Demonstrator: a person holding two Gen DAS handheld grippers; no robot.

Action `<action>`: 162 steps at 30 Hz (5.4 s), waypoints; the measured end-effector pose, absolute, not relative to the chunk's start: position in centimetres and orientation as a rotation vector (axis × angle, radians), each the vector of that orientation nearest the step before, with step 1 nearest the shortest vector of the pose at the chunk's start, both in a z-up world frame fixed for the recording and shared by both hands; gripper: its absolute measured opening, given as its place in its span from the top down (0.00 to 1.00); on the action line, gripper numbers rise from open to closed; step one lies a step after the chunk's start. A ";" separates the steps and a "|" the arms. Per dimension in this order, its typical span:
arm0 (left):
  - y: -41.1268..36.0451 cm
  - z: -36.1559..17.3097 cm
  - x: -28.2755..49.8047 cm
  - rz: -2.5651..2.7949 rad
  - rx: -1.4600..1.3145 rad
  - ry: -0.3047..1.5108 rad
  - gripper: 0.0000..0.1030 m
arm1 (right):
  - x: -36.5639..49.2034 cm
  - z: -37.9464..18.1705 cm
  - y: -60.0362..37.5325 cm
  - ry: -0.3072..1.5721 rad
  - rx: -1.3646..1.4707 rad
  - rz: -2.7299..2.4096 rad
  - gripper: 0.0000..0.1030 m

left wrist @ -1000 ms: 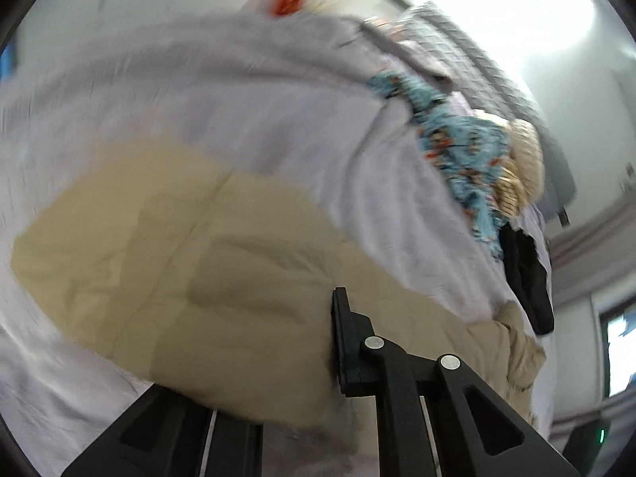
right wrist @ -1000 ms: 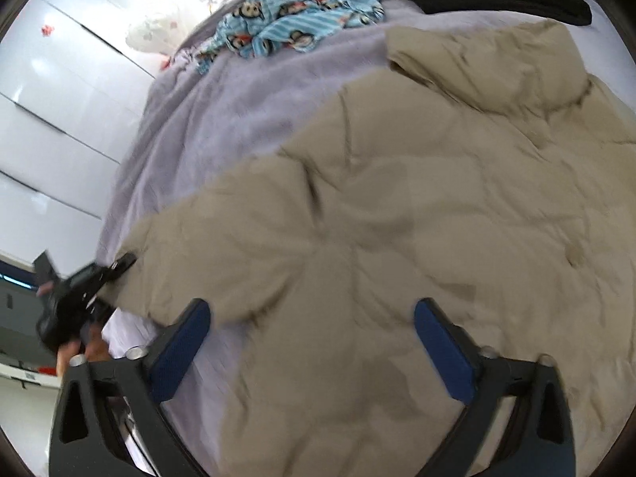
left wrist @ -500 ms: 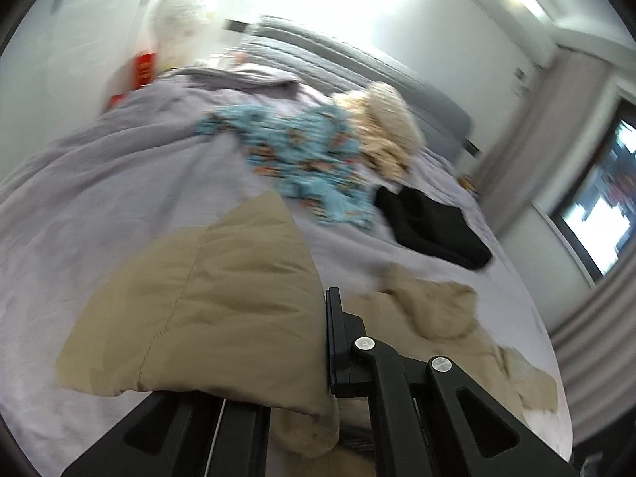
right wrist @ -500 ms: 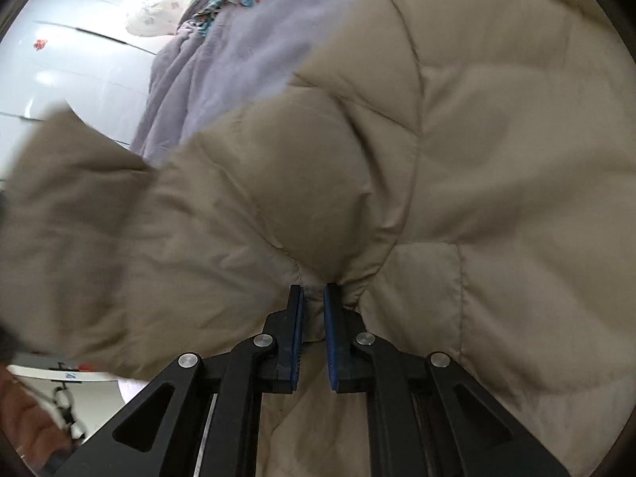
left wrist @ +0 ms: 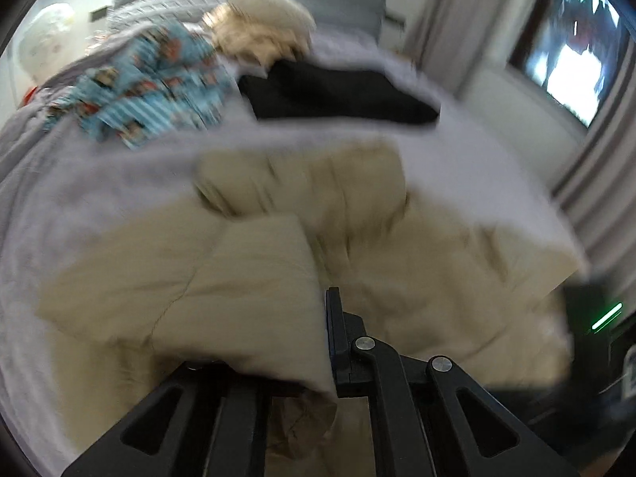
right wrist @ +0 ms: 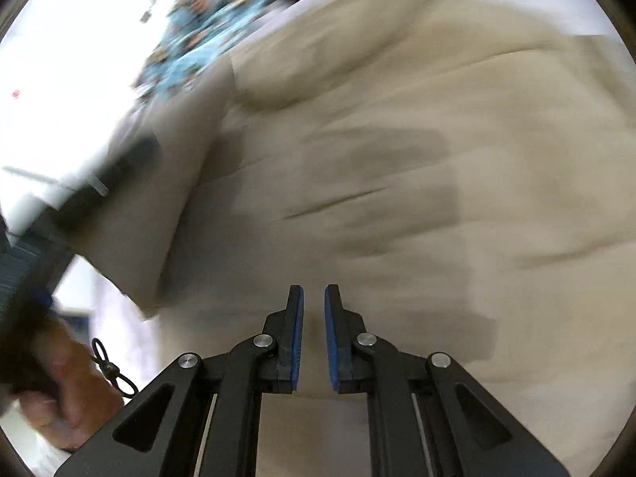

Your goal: Fold large clothes

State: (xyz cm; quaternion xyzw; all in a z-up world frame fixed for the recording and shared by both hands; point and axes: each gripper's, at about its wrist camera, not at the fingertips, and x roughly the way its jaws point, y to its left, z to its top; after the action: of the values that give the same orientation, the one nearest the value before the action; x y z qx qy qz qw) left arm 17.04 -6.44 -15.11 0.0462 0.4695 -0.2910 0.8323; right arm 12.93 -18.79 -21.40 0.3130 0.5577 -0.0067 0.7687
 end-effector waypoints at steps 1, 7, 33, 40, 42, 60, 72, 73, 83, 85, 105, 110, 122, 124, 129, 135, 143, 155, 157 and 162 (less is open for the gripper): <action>-7.5 -16.3 16.8 -0.598 0.136 1.011 0.92 | 12.2 -21.2 -20.5 1.205 0.661 -0.057 0.88; -8.9 -19.1 14.7 -0.550 0.285 1.017 0.67 | 10.7 -20.9 -24.1 1.209 0.568 -0.158 0.83; 12.6 -20.7 19.1 -0.050 -0.023 1.056 0.06 | 14.9 -15.5 -6.8 1.027 -0.180 0.066 0.00; 12.8 -22.8 19.2 -0.047 -0.042 1.076 0.06 | 19.0 -16.7 -4.8 0.975 -0.245 -0.042 0.00; 12.8 -22.8 18.9 -0.054 -0.043 1.077 0.06 | 19.4 -16.7 -8.6 0.991 -0.086 -0.145 0.00; 9.9 -20.2 23.9 -0.129 0.000 1.035 0.42 | 12.3 -21.3 -26.9 1.035 0.795 -0.133 0.88; 9.5 -21.0 23.3 -0.084 0.068 1.034 0.39 | 9.7 -20.6 -26.1 1.062 0.459 -0.290 0.73; 9.9 -20.5 23.0 -0.077 0.066 1.024 0.39 | 9.0 -20.0 -26.3 1.056 0.417 -0.331 0.73; 8.6 -18.3 26.1 -0.119 0.051 0.989 0.39 | 10.1 -16.1 -29.6 0.955 0.520 -0.226 0.77; 8.0 -20.0 27.0 -0.076 0.061 1.017 0.39 | 12.8 -17.7 -29.1 1.006 0.507 -0.186 0.77; 4.5 -17.0 21.0 -0.076 0.115 1.035 0.30 | 6.6 -17.7 -35.2 1.048 0.527 -0.330 0.49; -2.3 -16.9 16.2 -0.194 0.142 1.094 0.30 | 0.2 -17.9 -40.3 1.040 0.758 -0.342 0.44; -16.2 -16.7 9.9 -0.383 0.184 1.130 0.00 | -11.2 -19.1 -50.9 0.926 1.002 -0.502 0.18; -17.6 -16.3 9.2 -0.404 0.208 1.115 0.00 | -12.6 -19.6 -52.5 0.895 1.061 -0.530 0.09; -19.9 -16.7 9.0 -0.412 0.216 1.148 0.00 | -15.5 -20.8 -55.7 0.817 1.174 -0.581 0.01; -21.2 -16.3 8.5 -0.404 0.208 1.148 0.00 | -17.5 -22.4 -59.9 0.669 1.350 -0.623 0.00; -22.3 -14.2 9.0 -0.420 0.159 1.121 0.00 | -15.0 -22.4 -63.3 0.486 1.523 -0.506 0.00; -17.8 -13.9 11.2 -0.345 0.108 1.098 0.00 | -3.5 -17.6 -60.1 0.643 1.345 -0.369 0.92; -16.1 -14.0 11.9 -0.304 0.107 1.094 0.00 | -0.7 -15.1 -57.8 0.664 1.219 -0.310 0.92; -12.1 -14.6 13.6 -0.213 0.105 1.075 0.00 | 6.4 -9.3 -49.6 0.704 0.856 -0.150 0.92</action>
State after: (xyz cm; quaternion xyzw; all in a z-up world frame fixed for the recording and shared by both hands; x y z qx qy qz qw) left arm 13.58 -12.14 -14.56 0.0498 0.5106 -0.1014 0.8524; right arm 6.41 -49.62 -9.28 0.4059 0.3340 -0.0710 0.8477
